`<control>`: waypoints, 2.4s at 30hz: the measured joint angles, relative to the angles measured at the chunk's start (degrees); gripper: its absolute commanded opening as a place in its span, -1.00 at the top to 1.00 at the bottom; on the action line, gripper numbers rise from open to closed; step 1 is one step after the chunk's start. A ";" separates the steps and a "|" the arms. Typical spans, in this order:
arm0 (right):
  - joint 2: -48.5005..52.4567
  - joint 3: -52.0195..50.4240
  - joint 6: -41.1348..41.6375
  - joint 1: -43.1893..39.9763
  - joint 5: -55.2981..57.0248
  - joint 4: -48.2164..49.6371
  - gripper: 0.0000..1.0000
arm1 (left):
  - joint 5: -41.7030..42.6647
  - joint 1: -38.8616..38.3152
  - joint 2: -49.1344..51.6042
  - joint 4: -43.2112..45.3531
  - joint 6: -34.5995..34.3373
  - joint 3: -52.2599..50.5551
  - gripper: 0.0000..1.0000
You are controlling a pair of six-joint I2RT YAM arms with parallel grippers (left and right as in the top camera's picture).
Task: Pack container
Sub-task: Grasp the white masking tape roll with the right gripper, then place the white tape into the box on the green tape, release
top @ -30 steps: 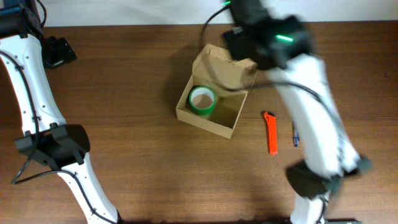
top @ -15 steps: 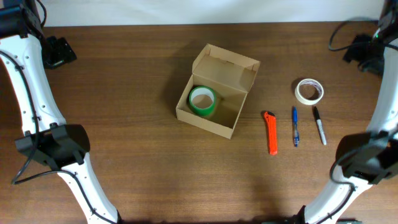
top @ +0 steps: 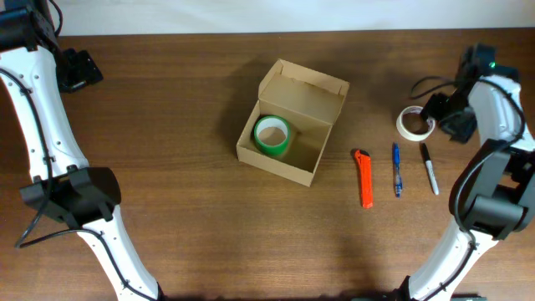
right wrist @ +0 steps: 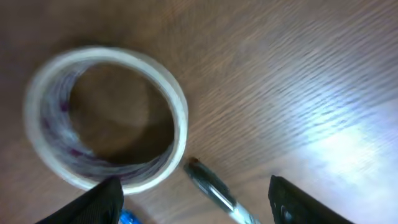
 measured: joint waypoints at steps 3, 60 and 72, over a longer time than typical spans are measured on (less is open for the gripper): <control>0.13 -4.00 0.07 0.00 -0.66 3.45 -0.52 | 0.02 0.00 0.00 0.00 0.00 0.00 -1.00; -16.90 37.11 -14.23 22.93 -7.69 -20.94 0.92 | 0.17 0.00 0.00 0.00 0.00 0.00 -1.00; -8.68 31.82 -18.27 47.39 -1.31 -21.38 0.92 | 0.15 0.00 0.00 0.00 0.00 0.00 -1.00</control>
